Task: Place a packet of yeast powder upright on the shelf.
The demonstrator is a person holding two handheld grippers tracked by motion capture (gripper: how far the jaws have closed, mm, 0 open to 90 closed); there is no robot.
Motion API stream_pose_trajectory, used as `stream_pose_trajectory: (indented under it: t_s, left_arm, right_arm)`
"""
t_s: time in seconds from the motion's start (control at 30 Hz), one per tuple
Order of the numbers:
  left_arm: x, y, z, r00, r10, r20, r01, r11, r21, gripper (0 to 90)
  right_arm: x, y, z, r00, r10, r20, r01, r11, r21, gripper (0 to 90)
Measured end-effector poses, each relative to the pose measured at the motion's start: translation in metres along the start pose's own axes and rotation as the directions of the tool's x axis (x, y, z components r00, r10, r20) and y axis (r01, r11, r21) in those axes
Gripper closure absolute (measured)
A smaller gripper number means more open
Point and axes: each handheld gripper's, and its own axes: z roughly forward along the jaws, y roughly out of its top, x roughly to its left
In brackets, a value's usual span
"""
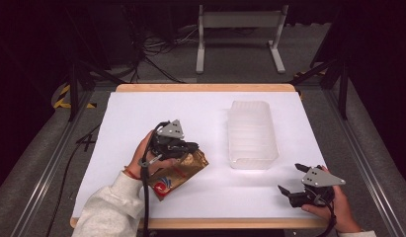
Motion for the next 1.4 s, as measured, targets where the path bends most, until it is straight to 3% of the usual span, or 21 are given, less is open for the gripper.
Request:
stream_pose_trajectory:
  t_s: [0.1,0.2,0.27,0.43,0.63,0.8,0.97,1.13,1.4]
  left_arm:
    - [-0.005,-0.003,-0.016,0.9996,0.002,-0.028,-0.002,0.9994,-0.034,86.4]
    - [-0.011,-0.003,-0.033,0.9961,0.032,-0.083,-0.038,0.9963,-0.076,86.5]
    - [-0.015,-0.002,-0.044,0.9946,0.022,-0.101,-0.036,0.9896,-0.139,86.6]
    - [-0.021,0.001,-0.052,0.9881,0.007,-0.154,-0.040,0.9765,-0.212,86.7]
    - [-0.021,0.001,-0.053,0.9863,-0.026,-0.163,-0.020,0.9608,-0.277,86.7]
    - [-0.021,0.005,-0.050,0.9873,-0.036,-0.154,-0.012,0.9533,-0.302,86.8]
    - [-0.022,0.012,-0.044,0.9875,-0.057,-0.147,0.004,0.9406,-0.340,86.8]
    - [-0.025,0.020,-0.035,0.9890,-0.056,-0.137,0.007,0.9416,-0.337,86.8]
    - [-0.027,0.037,-0.036,0.9904,-0.048,-0.130,-0.002,0.9310,-0.365,86.8]
  right_arm:
    - [0.000,0.001,0.000,1.0000,-0.002,0.000,0.002,1.000,-0.003,8.8]
    - [0.000,0.001,0.001,1.0000,0.001,-0.006,-0.001,1.000,-0.004,8.9]
    - [-0.001,0.001,0.001,0.9999,0.000,-0.011,0.000,1.000,-0.003,9.3]
    - [0.000,0.003,0.003,0.9999,-0.007,-0.014,0.007,1.000,-0.007,9.3]
    - [0.000,0.002,0.002,0.9999,-0.003,-0.013,0.003,1.000,-0.008,9.3]
    - [-0.001,0.002,0.001,0.9999,0.003,-0.010,-0.003,1.000,-0.016,9.2]
    - [-0.002,0.002,0.000,0.9999,0.013,-0.009,-0.013,1.000,-0.018,9.2]
    - [-0.002,0.002,-0.001,0.9998,0.016,-0.013,-0.016,1.000,-0.020,9.2]
    - [-0.001,0.002,0.000,0.9998,0.018,-0.010,-0.018,1.000,-0.017,9.0]
